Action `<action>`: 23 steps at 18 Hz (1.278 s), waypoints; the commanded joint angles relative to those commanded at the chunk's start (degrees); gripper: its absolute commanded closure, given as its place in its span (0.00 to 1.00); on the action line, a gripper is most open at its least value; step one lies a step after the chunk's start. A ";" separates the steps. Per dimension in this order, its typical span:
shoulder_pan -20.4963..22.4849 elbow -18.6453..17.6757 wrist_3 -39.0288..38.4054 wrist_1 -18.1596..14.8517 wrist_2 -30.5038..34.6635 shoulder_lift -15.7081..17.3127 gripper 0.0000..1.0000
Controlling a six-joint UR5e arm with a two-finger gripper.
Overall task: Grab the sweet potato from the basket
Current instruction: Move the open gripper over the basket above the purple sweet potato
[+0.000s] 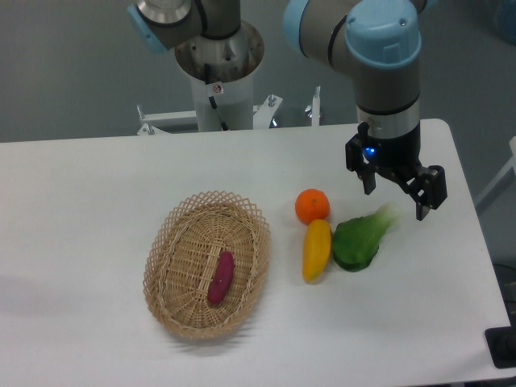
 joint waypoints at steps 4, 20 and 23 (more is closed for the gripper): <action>0.00 -0.61 -0.44 0.00 -0.27 0.70 0.00; -7.90 -7.99 -45.61 6.23 -7.82 0.62 0.00; -9.31 -12.21 -45.18 8.52 -7.91 -0.09 0.00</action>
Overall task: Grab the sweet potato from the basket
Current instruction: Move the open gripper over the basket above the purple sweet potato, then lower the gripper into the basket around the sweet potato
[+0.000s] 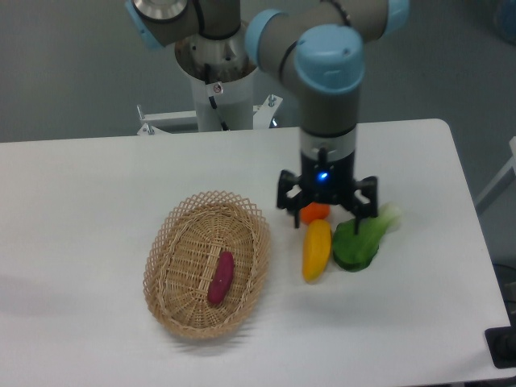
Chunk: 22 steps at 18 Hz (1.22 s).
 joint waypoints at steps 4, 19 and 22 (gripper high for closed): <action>-3.69 -1.95 0.79 1.50 0.17 -3.60 0.00; -12.22 -6.16 0.53 6.86 2.81 -10.81 0.00; -12.93 -6.17 0.35 7.21 2.90 -11.95 0.00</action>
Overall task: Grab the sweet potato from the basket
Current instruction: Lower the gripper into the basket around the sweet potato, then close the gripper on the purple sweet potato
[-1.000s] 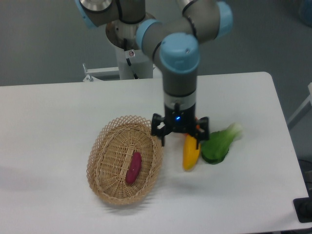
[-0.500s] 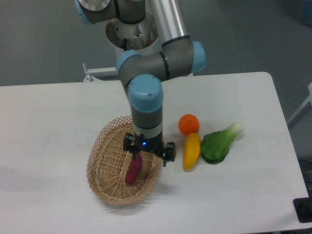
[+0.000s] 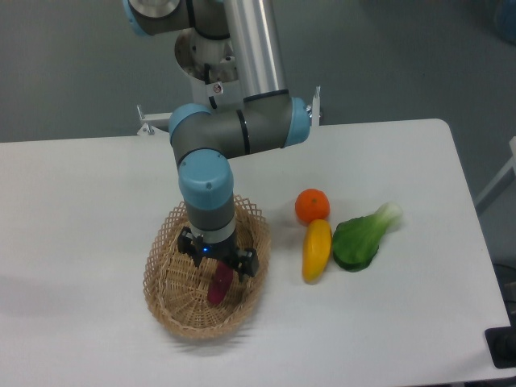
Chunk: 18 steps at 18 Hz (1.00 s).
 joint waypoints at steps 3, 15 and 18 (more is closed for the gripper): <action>0.00 0.18 0.35 0.09 0.00 -0.44 0.00; 0.00 0.26 0.44 2.29 0.70 -0.88 0.59; 0.00 0.18 1.76 2.29 0.70 -0.44 0.71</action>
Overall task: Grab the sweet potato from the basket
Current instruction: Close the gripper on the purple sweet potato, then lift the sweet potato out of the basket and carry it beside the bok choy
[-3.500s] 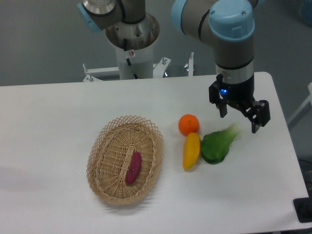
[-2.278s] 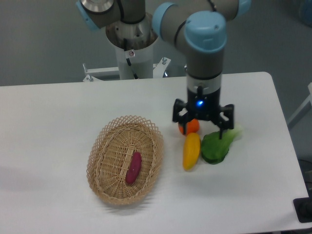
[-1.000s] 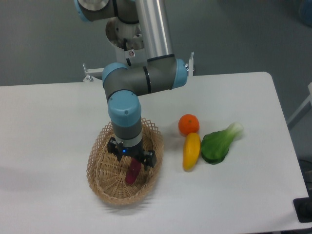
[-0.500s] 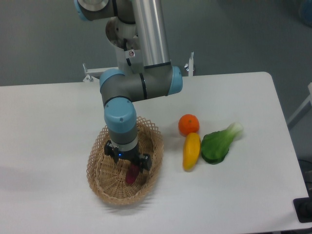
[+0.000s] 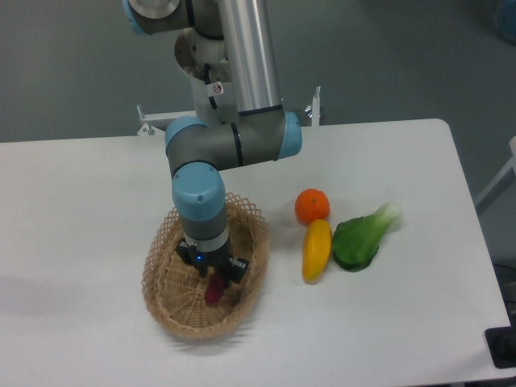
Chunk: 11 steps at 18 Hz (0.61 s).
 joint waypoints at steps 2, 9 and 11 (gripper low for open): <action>0.09 0.00 0.09 0.00 0.00 0.35 0.77; 0.79 0.70 3.24 0.00 -0.26 2.28 0.77; 1.58 1.58 5.35 -0.44 -0.26 3.42 0.77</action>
